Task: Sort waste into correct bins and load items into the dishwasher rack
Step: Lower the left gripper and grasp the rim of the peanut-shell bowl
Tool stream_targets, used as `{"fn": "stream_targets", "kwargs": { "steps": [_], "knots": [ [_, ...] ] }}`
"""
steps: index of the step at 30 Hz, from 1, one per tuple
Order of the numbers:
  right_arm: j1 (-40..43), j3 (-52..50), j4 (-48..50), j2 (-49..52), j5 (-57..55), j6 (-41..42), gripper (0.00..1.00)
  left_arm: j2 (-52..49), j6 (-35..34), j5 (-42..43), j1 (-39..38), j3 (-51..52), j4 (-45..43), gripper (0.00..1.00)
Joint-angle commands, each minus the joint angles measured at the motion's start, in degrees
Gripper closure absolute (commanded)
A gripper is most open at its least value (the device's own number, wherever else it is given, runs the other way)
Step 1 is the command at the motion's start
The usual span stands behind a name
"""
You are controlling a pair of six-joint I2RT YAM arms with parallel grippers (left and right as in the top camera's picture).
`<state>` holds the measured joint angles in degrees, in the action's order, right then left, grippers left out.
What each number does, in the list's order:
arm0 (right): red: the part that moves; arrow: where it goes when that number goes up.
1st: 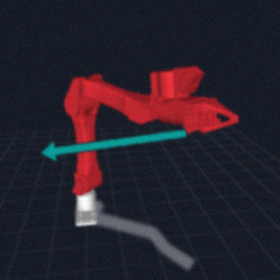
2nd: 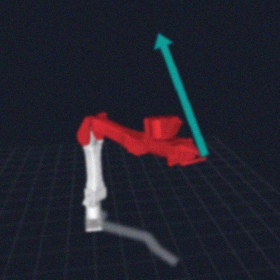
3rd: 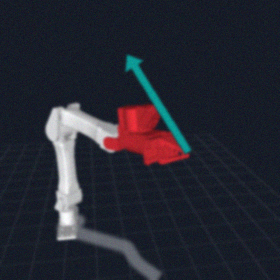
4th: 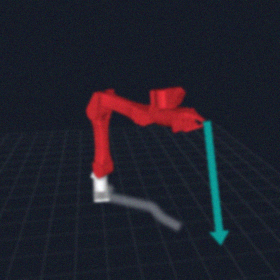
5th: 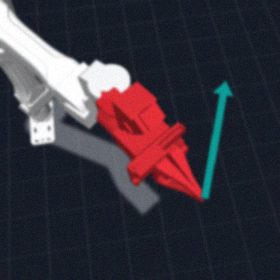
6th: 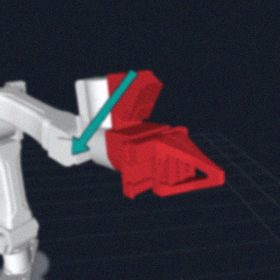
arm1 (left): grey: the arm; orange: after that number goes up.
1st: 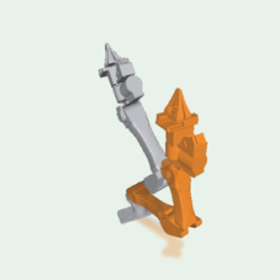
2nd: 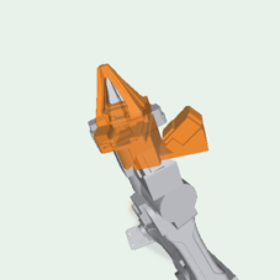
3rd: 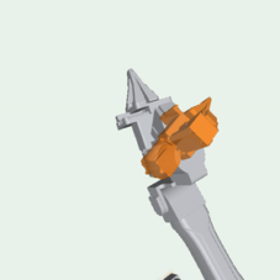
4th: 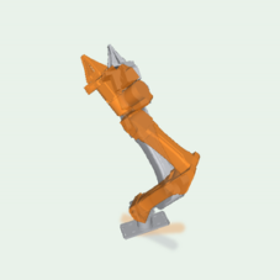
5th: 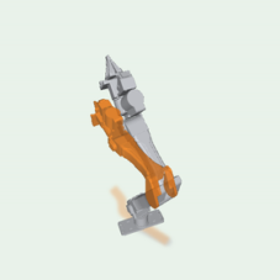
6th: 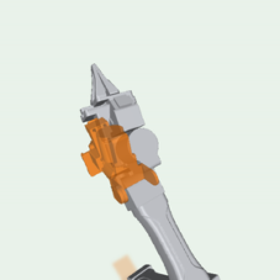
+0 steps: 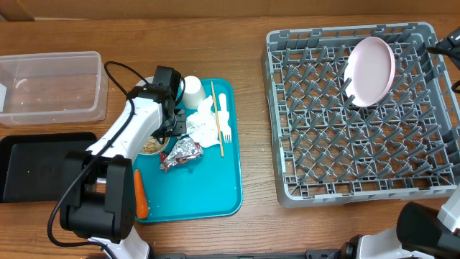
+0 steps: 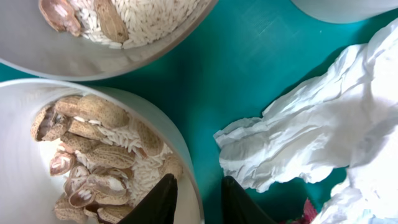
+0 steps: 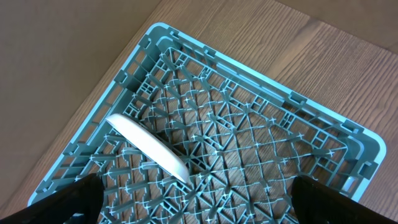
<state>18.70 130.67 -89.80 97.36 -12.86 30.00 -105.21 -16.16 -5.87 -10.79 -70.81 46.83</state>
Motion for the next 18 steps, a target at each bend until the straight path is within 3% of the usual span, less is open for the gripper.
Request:
{"fn": "stream_targets", "kwargs": {
  "steps": [1, 7, 15, 18],
  "knots": [
    [0.0, -0.1, 0.1, 0.2, -0.1, 0.5, 0.0, -0.4, -0.6, -0.6, -0.1, 0.7, -0.3, 0.73],
    [0.0, -0.1, 0.1, 0.2, -0.1, 0.5, 0.0, -0.4, -0.6, -0.5, -0.1, 1.1, -0.4, 0.77],
    [0.0, -0.1, 0.1, 0.2, -0.1, 0.5, 0.0, -0.4, -0.6, -0.7, -0.1, 1.3, -0.5, 0.96],
    [0.0, -0.1, 0.1, 0.2, -0.1, 0.5, 0.0, -0.4, -0.6, -1.2, -0.1, 1.3, -0.8, 0.96]
  ]
}}
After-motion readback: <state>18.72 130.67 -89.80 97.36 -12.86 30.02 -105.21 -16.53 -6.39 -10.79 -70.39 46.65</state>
